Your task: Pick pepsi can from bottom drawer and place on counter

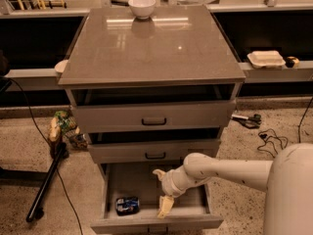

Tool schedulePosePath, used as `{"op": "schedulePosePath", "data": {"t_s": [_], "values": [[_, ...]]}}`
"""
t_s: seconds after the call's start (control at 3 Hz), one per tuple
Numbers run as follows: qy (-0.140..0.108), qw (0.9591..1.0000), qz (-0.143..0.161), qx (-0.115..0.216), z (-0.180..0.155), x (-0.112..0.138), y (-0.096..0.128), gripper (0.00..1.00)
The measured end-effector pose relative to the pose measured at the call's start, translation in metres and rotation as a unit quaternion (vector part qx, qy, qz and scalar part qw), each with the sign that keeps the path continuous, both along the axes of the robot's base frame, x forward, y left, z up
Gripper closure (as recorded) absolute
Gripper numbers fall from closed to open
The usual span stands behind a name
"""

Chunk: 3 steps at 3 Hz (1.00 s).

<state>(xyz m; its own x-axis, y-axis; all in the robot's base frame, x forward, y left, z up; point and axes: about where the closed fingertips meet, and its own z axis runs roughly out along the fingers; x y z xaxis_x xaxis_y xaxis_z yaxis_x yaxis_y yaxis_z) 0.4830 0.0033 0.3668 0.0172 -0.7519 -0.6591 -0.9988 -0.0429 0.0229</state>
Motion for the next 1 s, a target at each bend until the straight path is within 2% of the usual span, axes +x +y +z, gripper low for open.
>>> {"op": "schedulePosePath", "data": {"t_s": [0.33, 0.67, 1.0], "values": [[0.004, 0.9999, 0.005, 0.015, -0.031, 0.009, 0.014, 0.00], [0.017, 0.9991, -0.006, 0.039, -0.089, 0.039, 0.046, 0.00], [0.017, 0.9991, -0.006, 0.039, -0.089, 0.039, 0.046, 0.00]]}}
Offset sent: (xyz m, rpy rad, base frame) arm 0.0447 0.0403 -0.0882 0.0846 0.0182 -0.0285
